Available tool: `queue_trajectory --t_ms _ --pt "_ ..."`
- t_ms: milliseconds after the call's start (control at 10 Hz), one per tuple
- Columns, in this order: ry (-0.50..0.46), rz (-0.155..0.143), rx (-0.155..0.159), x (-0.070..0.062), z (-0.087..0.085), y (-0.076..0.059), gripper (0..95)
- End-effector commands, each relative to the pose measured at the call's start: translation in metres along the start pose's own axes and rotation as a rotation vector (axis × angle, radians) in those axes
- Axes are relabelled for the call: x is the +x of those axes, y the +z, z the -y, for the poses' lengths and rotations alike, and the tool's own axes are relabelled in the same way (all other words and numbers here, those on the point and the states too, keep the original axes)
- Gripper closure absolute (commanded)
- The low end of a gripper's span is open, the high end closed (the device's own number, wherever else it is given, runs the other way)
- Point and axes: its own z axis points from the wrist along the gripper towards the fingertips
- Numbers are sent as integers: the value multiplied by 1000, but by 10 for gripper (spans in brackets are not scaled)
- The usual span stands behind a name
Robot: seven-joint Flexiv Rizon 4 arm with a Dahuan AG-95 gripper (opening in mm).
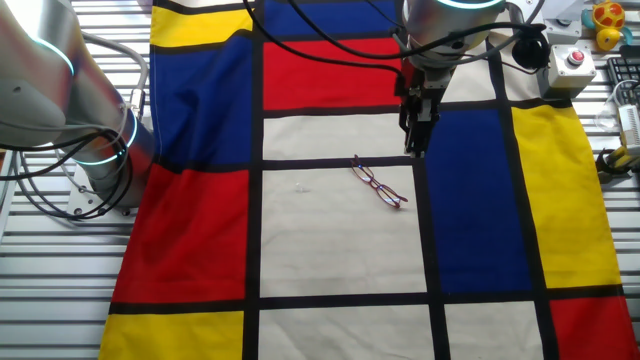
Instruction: Unfold the leg of the glasses (with one hand)
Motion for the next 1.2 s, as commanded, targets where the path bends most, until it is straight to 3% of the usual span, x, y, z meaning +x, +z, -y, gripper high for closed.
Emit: queue_trajectory --t_ms 100,1000,1200 --pt "-482 2 -53 0 0 0 950" --pt "-485 -6 -31 0 -1 0 950" --pt "-524 -12 -33 1 -1 1 950"
